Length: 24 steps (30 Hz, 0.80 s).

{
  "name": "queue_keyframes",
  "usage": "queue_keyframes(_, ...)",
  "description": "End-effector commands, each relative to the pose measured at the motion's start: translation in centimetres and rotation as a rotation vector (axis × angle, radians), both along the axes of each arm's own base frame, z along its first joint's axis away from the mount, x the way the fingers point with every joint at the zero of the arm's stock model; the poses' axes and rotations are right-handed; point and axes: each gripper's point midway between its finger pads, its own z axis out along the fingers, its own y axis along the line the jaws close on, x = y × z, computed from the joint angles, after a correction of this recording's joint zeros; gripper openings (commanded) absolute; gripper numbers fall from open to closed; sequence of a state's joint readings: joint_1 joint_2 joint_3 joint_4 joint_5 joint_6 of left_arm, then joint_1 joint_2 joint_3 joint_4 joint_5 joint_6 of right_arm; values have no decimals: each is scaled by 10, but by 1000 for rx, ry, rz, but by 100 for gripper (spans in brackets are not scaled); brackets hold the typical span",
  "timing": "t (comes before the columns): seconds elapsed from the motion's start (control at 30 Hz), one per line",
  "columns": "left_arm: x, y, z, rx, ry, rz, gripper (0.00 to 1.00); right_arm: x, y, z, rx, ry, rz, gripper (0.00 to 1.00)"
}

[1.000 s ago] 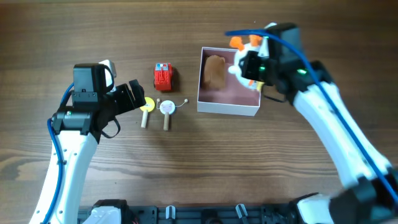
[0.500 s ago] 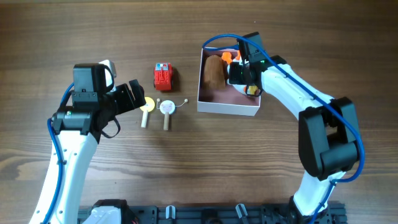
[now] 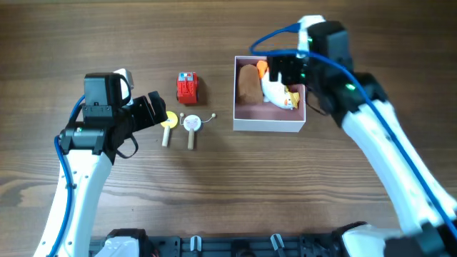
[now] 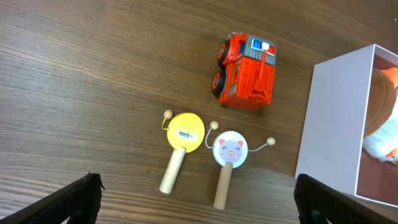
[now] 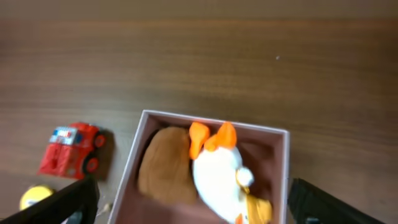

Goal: Pack container
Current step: 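Place the white plush chicken into the box beside the brown plush, then withdraw the right gripper to the right side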

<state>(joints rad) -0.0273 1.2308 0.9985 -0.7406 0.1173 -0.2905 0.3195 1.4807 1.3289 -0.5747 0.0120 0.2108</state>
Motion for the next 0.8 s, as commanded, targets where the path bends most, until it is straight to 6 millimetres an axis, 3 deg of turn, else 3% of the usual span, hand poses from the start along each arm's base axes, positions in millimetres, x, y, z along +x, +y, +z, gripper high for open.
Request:
queue_keyframes(0.0,4,-1,7,2,-19,0,100,-19,-38,19,-28,4,-111,98)
queue_keyframes(0.13,4,-2,7,0,-19,0,100,-37,-62,-11,57,183,-199,99)
queue_keyframes(0.17,4,-2,7,-3,-19,0,100,-39,-57,-21,96,232,-173,86)
queue_keyframes(0.27,4,-5,7,-17,-17,-7,100,-33,-38,-34,167,281,-103,60)
queue_keyframes(0.37,0,-17,8,-77,-6,-49,100,-16,-29,-55,164,299,-87,31)
queue_keyframes(0.57,-6,-18,4,-84,26,-53,100,34,-10,-112,161,287,-57,22)
queue_keyframes(0.77,-12,-18,0,-84,52,-52,100,57,2,-188,184,356,-43,16)
